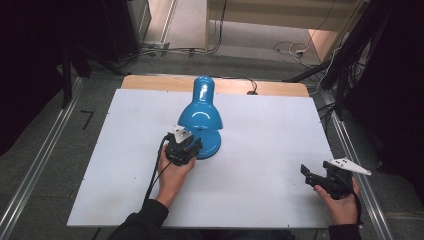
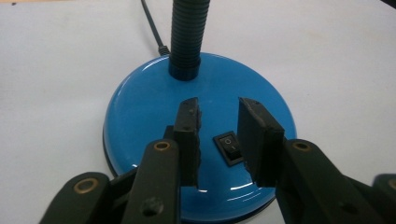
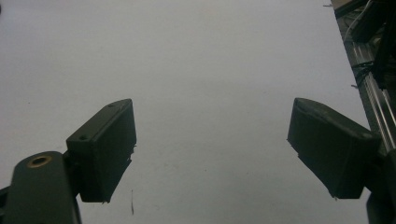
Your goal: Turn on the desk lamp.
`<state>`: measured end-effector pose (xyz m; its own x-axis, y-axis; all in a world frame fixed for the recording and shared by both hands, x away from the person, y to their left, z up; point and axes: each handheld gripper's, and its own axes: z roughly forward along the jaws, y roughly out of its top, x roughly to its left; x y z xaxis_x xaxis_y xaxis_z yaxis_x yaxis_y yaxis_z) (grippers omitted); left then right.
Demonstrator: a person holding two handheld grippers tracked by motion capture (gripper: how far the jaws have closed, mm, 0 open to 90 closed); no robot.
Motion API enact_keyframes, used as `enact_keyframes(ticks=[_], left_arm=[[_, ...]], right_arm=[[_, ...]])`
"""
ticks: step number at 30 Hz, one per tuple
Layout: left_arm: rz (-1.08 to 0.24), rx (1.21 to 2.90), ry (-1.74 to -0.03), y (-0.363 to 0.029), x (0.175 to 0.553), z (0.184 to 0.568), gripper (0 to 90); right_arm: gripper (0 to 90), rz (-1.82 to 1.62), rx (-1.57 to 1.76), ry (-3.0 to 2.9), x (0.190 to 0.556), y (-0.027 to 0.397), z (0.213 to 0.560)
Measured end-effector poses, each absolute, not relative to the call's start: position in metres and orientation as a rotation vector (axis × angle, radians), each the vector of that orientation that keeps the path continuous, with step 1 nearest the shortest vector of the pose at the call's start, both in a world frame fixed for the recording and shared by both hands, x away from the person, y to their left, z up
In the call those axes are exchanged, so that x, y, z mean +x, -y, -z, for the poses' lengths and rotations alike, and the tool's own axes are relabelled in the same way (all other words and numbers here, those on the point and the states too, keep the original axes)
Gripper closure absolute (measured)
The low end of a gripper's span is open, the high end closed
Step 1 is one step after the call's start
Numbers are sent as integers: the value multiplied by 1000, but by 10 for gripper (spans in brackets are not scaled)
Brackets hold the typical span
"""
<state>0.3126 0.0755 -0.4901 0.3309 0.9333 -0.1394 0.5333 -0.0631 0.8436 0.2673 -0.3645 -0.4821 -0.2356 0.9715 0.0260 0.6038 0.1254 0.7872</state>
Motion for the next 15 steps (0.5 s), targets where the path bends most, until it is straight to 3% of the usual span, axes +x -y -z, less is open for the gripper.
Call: enact_keyframes(ticks=[2,7,15], left_arm=[[-577,1728,-1313,-74,313,490,783],[-559,1741,-1301,-73,313,490,887],[-533,1760,-1304,-72,315,493,900]], right_arm=[[140,-950,1518,-1906,267,364,482],[140,-950,1515,-1907,267,364,482],[140,-954,1515,-1905,267,364,482]])
